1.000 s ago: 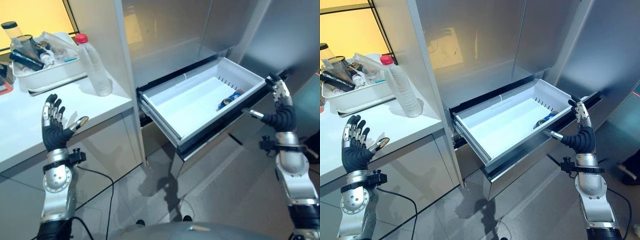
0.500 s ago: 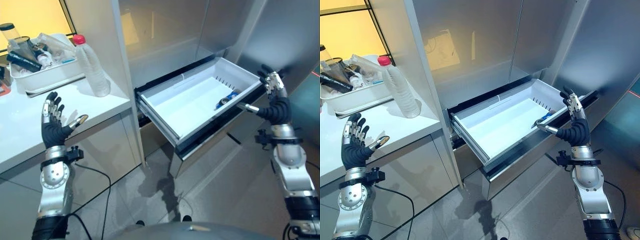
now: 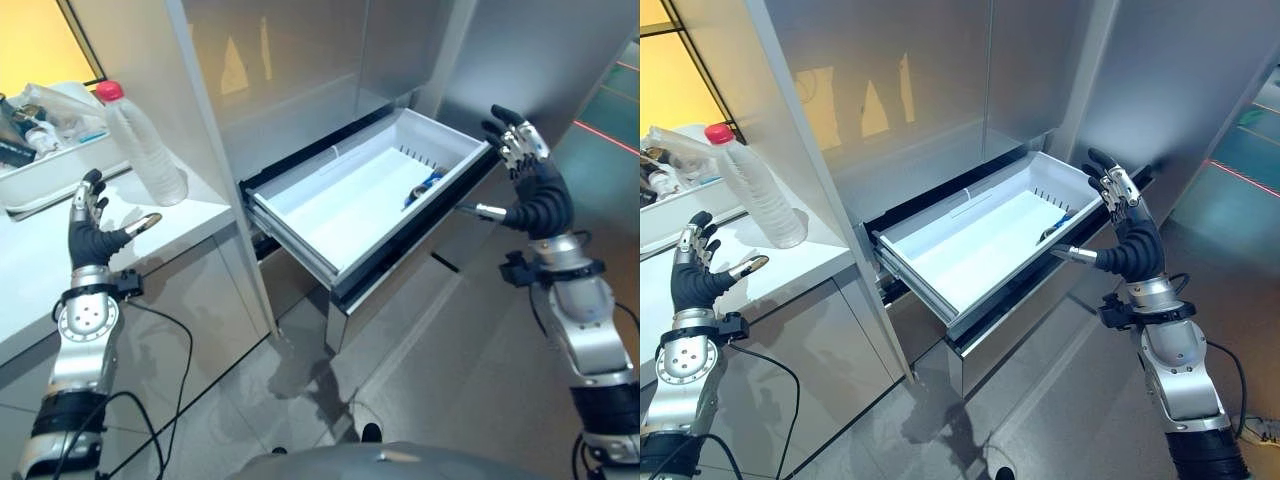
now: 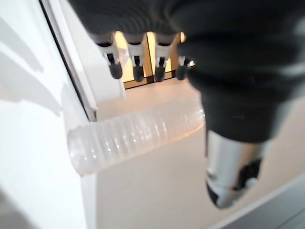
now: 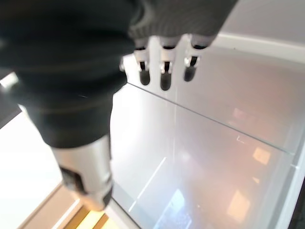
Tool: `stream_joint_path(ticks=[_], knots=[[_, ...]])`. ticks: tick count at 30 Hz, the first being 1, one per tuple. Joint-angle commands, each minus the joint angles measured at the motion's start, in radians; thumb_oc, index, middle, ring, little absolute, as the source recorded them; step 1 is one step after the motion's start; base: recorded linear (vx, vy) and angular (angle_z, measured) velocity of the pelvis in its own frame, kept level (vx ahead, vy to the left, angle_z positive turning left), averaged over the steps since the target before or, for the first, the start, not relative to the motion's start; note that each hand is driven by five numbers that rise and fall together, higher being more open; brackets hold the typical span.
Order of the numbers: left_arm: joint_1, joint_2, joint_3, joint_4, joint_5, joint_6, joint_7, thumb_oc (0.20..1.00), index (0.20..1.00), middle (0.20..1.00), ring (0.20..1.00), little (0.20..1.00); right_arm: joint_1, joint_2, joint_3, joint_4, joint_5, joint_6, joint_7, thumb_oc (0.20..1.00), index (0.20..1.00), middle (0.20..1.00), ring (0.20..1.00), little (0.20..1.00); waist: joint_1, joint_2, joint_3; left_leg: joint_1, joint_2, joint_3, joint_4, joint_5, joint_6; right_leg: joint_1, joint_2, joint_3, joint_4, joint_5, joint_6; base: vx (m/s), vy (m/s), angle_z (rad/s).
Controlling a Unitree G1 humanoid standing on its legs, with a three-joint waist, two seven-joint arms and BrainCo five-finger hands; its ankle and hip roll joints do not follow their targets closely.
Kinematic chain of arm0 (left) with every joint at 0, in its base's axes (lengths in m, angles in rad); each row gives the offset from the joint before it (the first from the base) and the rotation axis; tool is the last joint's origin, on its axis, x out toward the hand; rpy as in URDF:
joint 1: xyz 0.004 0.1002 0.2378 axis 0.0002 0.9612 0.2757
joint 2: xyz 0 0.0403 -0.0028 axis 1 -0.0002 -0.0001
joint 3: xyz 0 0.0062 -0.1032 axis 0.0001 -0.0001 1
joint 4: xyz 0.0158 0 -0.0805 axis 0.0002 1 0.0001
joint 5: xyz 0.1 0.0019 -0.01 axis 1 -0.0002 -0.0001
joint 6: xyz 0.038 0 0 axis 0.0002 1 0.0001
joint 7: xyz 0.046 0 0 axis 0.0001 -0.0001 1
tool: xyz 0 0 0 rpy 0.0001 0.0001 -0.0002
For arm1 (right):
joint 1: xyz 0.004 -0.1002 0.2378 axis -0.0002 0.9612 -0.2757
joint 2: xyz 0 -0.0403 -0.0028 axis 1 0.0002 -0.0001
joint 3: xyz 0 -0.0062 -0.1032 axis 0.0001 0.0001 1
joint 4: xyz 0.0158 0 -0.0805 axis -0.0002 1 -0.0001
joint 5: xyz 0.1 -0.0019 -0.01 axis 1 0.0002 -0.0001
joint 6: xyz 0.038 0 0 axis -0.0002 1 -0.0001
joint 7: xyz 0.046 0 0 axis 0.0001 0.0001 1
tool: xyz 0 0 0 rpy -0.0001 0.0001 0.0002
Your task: Take the drinks into the refrigerator
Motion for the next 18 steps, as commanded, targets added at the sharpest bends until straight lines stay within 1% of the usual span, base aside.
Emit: stream_joint_path(ticks=[1,4,6,9,18], knots=[[-0.102,0.105,0.005,0.052,-0.01,-0.026,0.016,1.0,1.0,1.0,1.0,1.0,-0.082,-0.043,0.0,-0.087,0.069,-0.053,0.021,1.0,1.0,1.0,1.0,1.0,-0.02,-0.017,0.007,-0.021,-0.023,0.054,0.12,-0.122,0.05,0.044,-0.034,0.038,0.164,-0.195,0.073,0.01,0.039,-0.26],[-0.094,0.11,0.015,0.054,-0.023,-0.029,0.017,1.0,1.0,1.0,1.0,1.0,-0.095,-0.061,0.003,-0.109,0.087,-0.057,0.027,1.0,1.0,1.0,1.0,1.0,-0.03,-0.02,0.023,-0.05,-0.021,0.08,0.164,-0.138,0.052,-0.005,-0.025,0.069,0.21,-0.2,0.075,-0.04,0.039,-0.28],[-0.089,0.108,0.018,0.056,-0.022,-0.03,0.018,1.0,1.0,1.0,1.0,1.0,-0.096,-0.065,0.002,-0.114,0.091,-0.057,0.031,1.0,1.0,1.0,1.0,1.0,-0.032,-0.021,0.026,-0.057,-0.021,0.086,0.176,-0.143,0.053,-0.019,-0.023,0.075,0.222,-0.202,0.076,0.0,0.026,-0.37],[-0.081,0.088,0.021,0.064,-0.033,-0.03,0.019,1.0,1.0,1.0,1.0,1.0,-0.101,-0.082,0.004,-0.127,0.107,-0.06,0.044,1.0,1.0,1.0,1.0,1.0,-0.042,-0.029,0.036,-0.069,-0.019,0.107,0.212,-0.162,0.058,-0.045,-0.017,0.1,0.256,-0.209,0.079,0.02,0.036,-0.28],[-0.086,0.066,0.014,0.074,-0.028,-0.025,0.014,1.0,1.0,1.0,1.0,1.0,-0.089,-0.094,-0.009,-0.16,0.132,-0.067,0.073,1.0,1.0,1.0,1.0,1.0,-0.054,-0.039,0.043,-0.087,-0.017,0.125,0.269,-0.198,0.061,-0.075,-0.012,0.125,0.302,-0.225,0.082,0.02,0.019,-0.15]])
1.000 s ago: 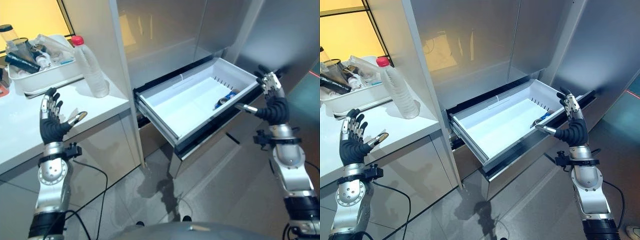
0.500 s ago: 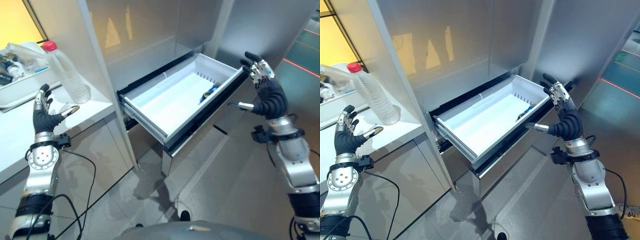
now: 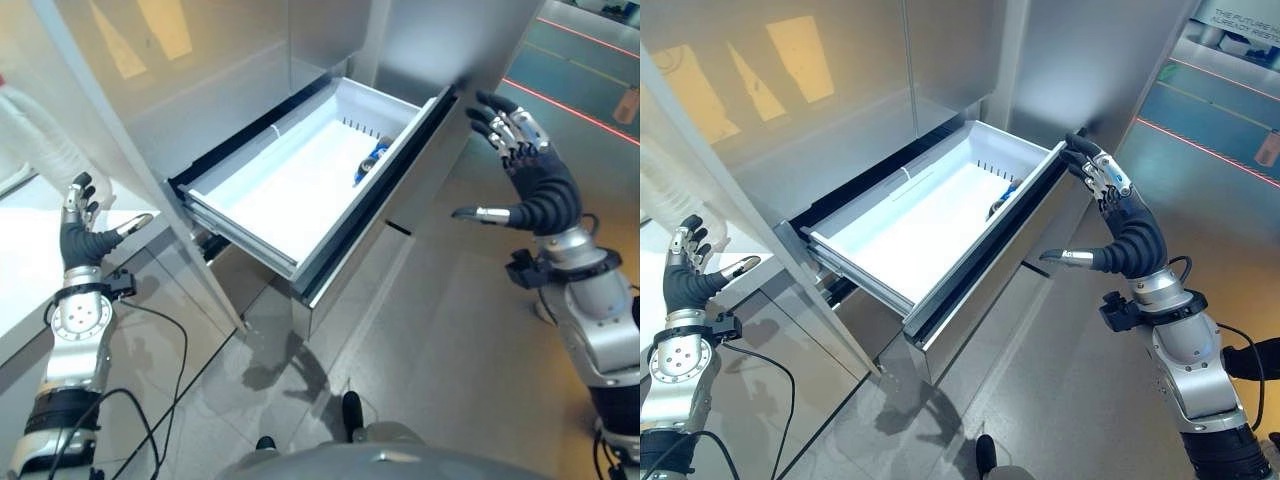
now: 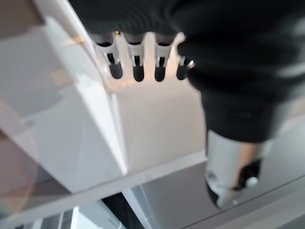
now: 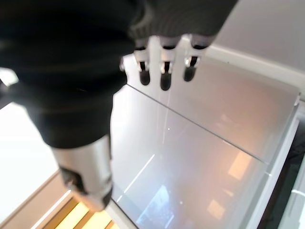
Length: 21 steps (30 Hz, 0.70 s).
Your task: Take the drinks into the refrigerator
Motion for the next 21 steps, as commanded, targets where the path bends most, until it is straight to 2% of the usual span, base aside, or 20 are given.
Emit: stream_joint_path(ticks=[1,12,17,21], knots=[[-0.085,0.046,0.015,0.046,-0.019,-0.039,0.001,1.0,1.0,1.0,1.0,1.0,-0.077,-0.027,-0.029,-0.067,0.053,-0.063,0.003,1.0,1.0,1.0,1.0,1.0,-0.01,-0.005,-0.008,-0.075,-0.028,0.005,0.248,-0.172,0.074,0.003,-0.055,0.002,0.284,-0.25,0.089,0.01,0.004,-0.04],[-0.093,0.01,0.021,0.065,-0.014,-0.043,0.02,1.0,1.0,1.0,1.0,1.0,-0.032,-0.013,-0.058,-0.091,0.051,-0.068,0.021,1.0,1.0,1.0,1.0,1.0,-0.019,-0.015,-0.016,-0.073,-0.021,0.015,0.297,-0.203,0.073,0.001,-0.05,0.013,0.32,-0.27,0.085,0.02,0.003,-0.05],[-0.031,-0.041,0.032,-0.033,0.002,-0.052,0.012,1.0,1.0,1.0,1.0,1.0,-0.021,0.001,-0.075,-0.09,0.036,-0.069,0.018,1.0,1.0,1.0,1.0,1.0,-0.011,-0.016,-0.018,-0.068,-0.025,0.005,0.283,-0.198,0.073,0.009,-0.051,0.003,0.311,-0.268,0.084,0.0,0.0,0.0],[0.052,-0.085,0.059,-0.129,-0.031,-0.093,-0.038,1.0,1.0,1.0,1.0,1.0,-0.015,0.014,-0.087,-0.086,0.036,-0.074,0.025,1.0,1.0,1.0,1.0,1.0,0.007,-0.018,-0.016,-0.07,-0.027,-0.005,0.276,-0.194,0.076,0.015,-0.053,-0.005,0.301,-0.265,0.08,0.0,0.0,0.0]])
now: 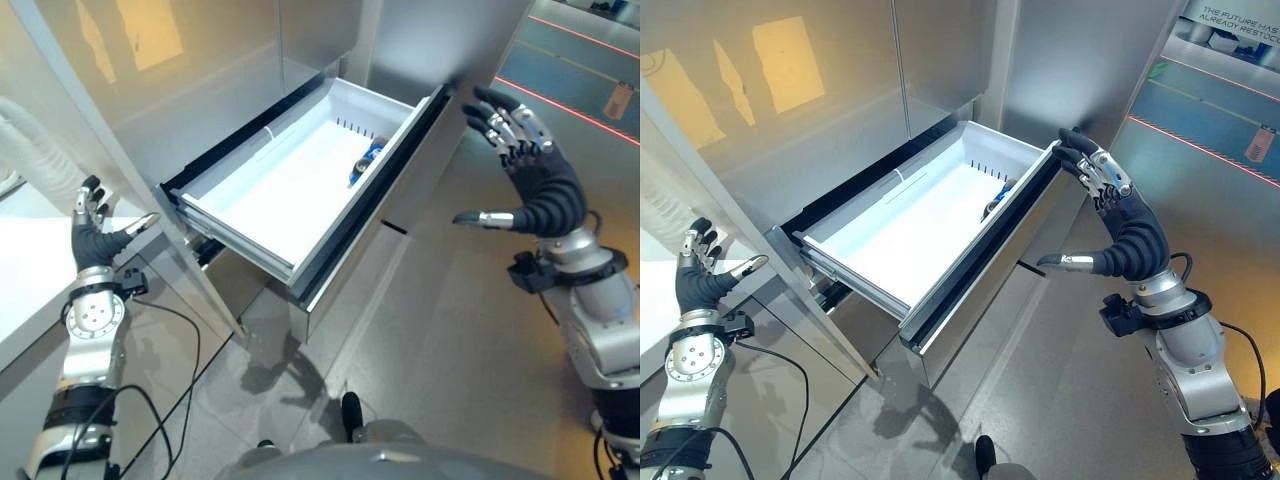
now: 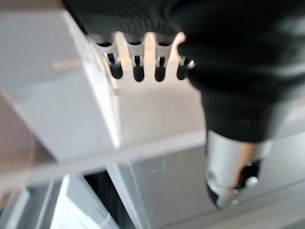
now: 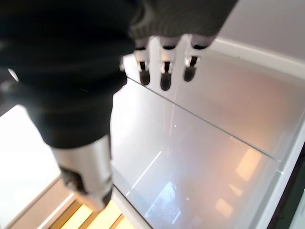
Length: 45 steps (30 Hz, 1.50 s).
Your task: Take the drinks into the refrigerator
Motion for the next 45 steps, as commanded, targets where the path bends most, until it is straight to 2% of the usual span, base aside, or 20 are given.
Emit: stream_joint_path(ticks=[1,4,9,14,24,28,37,45], knots=[[0.042,0.022,0.058,-0.064,-0.051,-0.088,-0.061,1.0,1.0,1.0,1.0,1.0,-0.014,0.018,-0.083,-0.057,0.011,-0.061,-0.004,1.0,1.0,1.0,1.0,1.0,0.005,-0.019,-0.019,-0.07,-0.036,-0.027,0.213,-0.148,0.075,0.02,-0.054,-0.023,0.25,-0.24,0.082,0.0,0.0,0.0],[0.116,-0.016,0.084,-0.108,-0.084,-0.096,-0.114,1.0,1.0,1.0,1.0,1.0,0.006,0.035,-0.107,-0.056,0.007,-0.065,0.003,1.0,1.0,1.0,1.0,1.0,0.019,-0.019,-0.02,-0.062,-0.037,-0.033,0.189,-0.137,0.076,0.031,-0.057,-0.032,0.23,-0.237,0.079,-0.01,-0.006,0.01],[0.182,-0.065,0.125,-0.097,-0.082,-0.091,-0.129,1.0,1.0,1.0,1.0,1.0,0.038,0.071,-0.153,-0.047,-0.008,-0.067,0.008,1.0,1.0,1.0,1.0,1.0,0.039,-0.019,-0.018,-0.059,-0.042,-0.059,0.153,-0.116,0.073,0.048,-0.064,-0.062,0.206,-0.234,0.076,-0.01,-0.022,0.14],[0.169,-0.085,0.163,-0.035,-0.075,-0.089,-0.082,1.0,1.0,1.0,1.0,1.0,0.058,0.093,-0.168,-0.042,-0.02,-0.062,0.014,1.0,1.0,1.0,1.0,1.0,0.05,-0.017,-0.012,-0.071,-0.049,-0.081,0.158,-0.112,0.072,0.057,-0.07,-0.09,0.202,-0.239,0.071,0.0,-0.02,0.23],[0.107,-0.054,0.202,0.037,-0.001,-0.081,0.052,1.0,1.0,1.0,1.0,1.0,0.066,0.092,-0.161,-0.027,-0.031,-0.054,0.008,1.0,1.0,1.0,1.0,1.0,0.046,-0.015,-0.011,-0.079,-0.049,-0.089,0.162,-0.113,0.066,0.052,-0.07,-0.105,0.211,-0.245,0.07,0.01,-0.009,0.07],[0.079,-0.023,0.199,0.054,0.049,-0.054,0.082,1.0,1.0,1.0,1.0,1.0,0.068,0.084,-0.156,-0.019,-0.025,-0.043,0.016,1.0,1.0,1.0,1.0,1.0,0.04,-0.012,-0.014,-0.08,-0.048,-0.087,0.165,-0.114,0.065,0.054,-0.071,-0.107,0.211,-0.247,0.07,0.0,-0.001,-0.01],[-0.02,0.085,0.191,0.085,0.05,-0.025,0.099,1.0,1.0,1.0,1.0,1.0,0.053,0.056,-0.12,-0.016,-0.002,-0.021,0.031,1.0,1.0,1.0,1.0,1.0,0.027,-0.01,-0.016,-0.08,-0.044,-0.081,0.16,-0.114,0.062,0.053,-0.071,-0.109,0.213,-0.245,0.075,0.0,0.0,0.0],[-0.131,0.268,0.212,0.2,0.012,-0.018,0.125,1.0,1.0,1.0,1.0,1.0,0.049,0.012,-0.077,-0.011,0.03,-0.009,0.052,1.0,1.0,1.0,1.0,1.0,0.015,-0.014,-0.018,-0.08,-0.04,-0.071,0.16,-0.113,0.058,0.046,-0.067,-0.104,0.211,-0.244,0.081,0.01,0.004,-0.03]])
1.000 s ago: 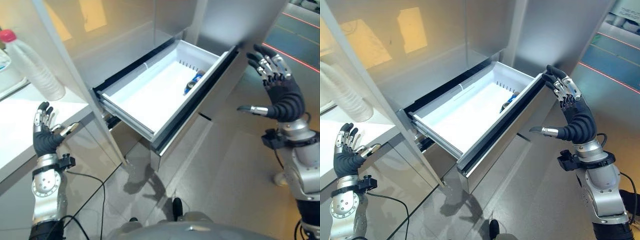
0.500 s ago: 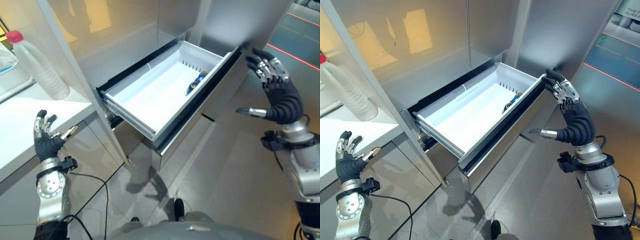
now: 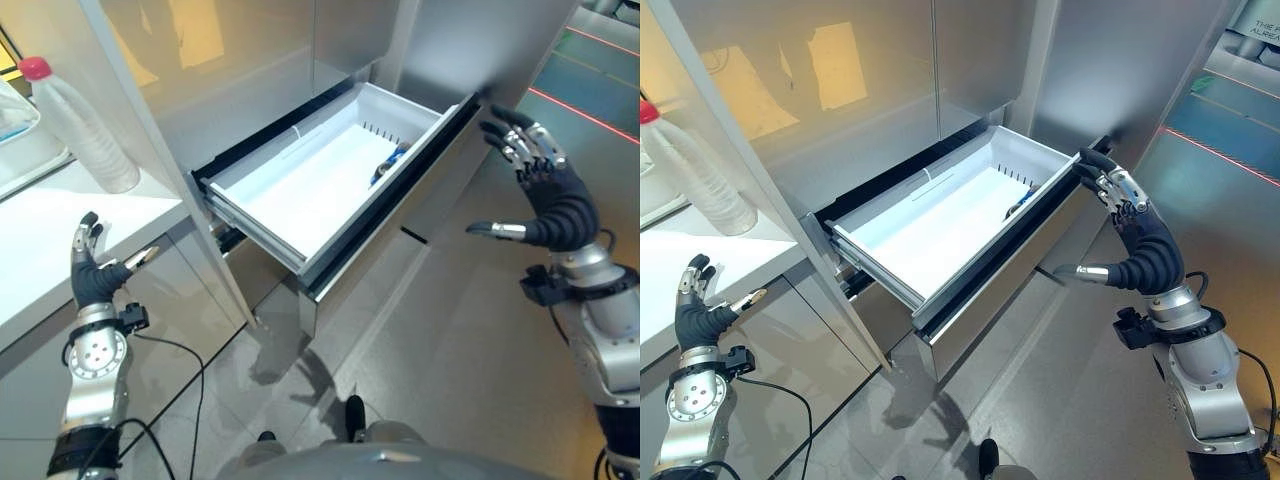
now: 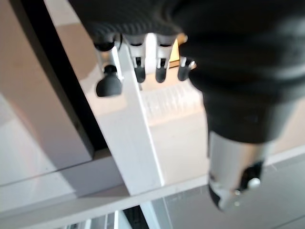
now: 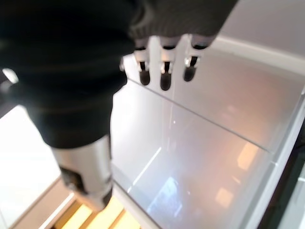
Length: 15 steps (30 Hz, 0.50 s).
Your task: Take the drinks into the refrigerator
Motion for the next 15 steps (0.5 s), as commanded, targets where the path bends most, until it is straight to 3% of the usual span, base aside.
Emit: stream_joint_path(ticks=[1,10,14,15], knots=[[-0.238,0.263,0.172,0.158,-0.045,-0.015,0.1,1.0,1.0,1.0,1.0,1.0,-0.044,-0.025,-0.001,-0.016,0.054,-0.015,0.001,1.0,1.0,1.0,1.0,1.0,-0.011,-0.016,0.006,0.017,-0.055,0.011,0.106,-0.112,0.053,0.11,-0.064,-0.016,0.149,-0.211,0.104,0.01,0.008,-0.04],[-0.208,0.319,0.191,0.069,-0.057,-0.024,0.058,1.0,1.0,1.0,1.0,1.0,-0.027,-0.038,-0.017,-0.01,0.041,-0.013,0.001,1.0,1.0,1.0,1.0,1.0,-0.004,-0.016,0.002,0.022,-0.056,0.01,0.1,-0.11,0.051,0.127,-0.063,-0.012,0.123,-0.208,0.103,0.01,0.003,-0.03],[-0.177,0.28,0.203,-0.017,-0.066,-0.04,0.04,1.0,1.0,1.0,1.0,1.0,-0.023,-0.03,-0.029,-0.005,0.033,-0.01,-0.001,1.0,1.0,1.0,1.0,1.0,0.001,-0.014,0.006,0.022,-0.058,0.005,0.097,-0.108,0.05,0.127,-0.064,-0.016,0.126,-0.21,0.102,-0.01,-0.001,-0.04],[-0.155,0.225,0.208,-0.07,-0.083,-0.049,0.028,1.0,1.0,1.0,1.0,1.0,-0.018,-0.021,-0.04,-0.01,0.031,-0.007,0.004,1.0,1.0,1.0,1.0,1.0,0.004,-0.013,0.007,0.021,-0.059,0.002,0.097,-0.108,0.052,0.127,-0.065,-0.017,0.127,-0.211,0.099,-0.01,-0.005,0.06]])
